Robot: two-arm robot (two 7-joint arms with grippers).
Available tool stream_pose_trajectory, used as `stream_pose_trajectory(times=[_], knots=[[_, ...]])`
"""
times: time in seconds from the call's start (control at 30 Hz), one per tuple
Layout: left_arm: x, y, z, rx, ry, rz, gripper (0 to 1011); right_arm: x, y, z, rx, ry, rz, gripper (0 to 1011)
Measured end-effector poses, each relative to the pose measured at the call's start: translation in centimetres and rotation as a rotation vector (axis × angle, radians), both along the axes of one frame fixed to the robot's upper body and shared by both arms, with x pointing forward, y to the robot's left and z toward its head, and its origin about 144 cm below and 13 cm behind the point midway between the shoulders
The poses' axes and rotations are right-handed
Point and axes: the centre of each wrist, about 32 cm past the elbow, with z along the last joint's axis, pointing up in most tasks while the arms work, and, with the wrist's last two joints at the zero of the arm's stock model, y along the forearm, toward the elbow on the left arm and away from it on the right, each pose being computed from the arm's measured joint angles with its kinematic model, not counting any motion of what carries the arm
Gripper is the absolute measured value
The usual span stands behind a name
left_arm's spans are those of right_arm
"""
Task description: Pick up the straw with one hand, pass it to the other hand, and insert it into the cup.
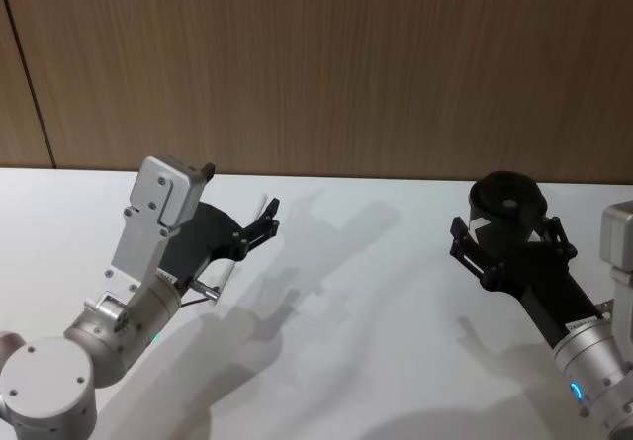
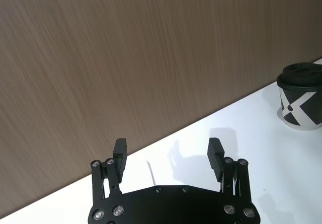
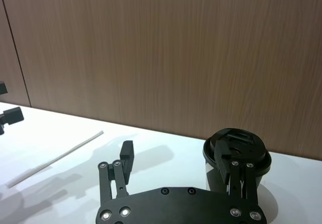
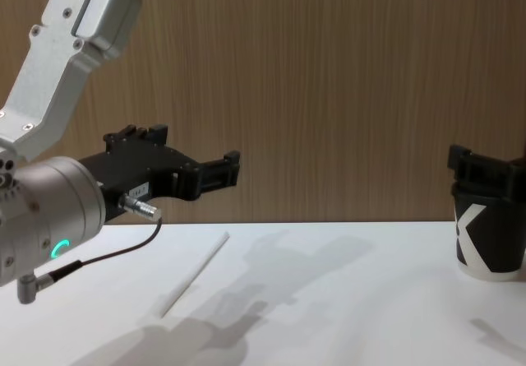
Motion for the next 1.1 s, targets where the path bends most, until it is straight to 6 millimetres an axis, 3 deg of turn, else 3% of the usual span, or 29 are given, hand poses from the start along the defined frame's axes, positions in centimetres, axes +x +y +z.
stream_pose_trajectory(times=[0.63, 1.1], knots=[[-1.9, 0.9, -1.4, -0.079, 0.045, 0.031, 1003, 0.0, 0.0, 0.0, 0.000, 0.000, 0.000, 1001], [-2.9, 1.7, -1.2, -0.071, 0.129, 0.103, 1003, 0.0, 0.0, 0.0, 0.000, 0.000, 0.000, 1001]])
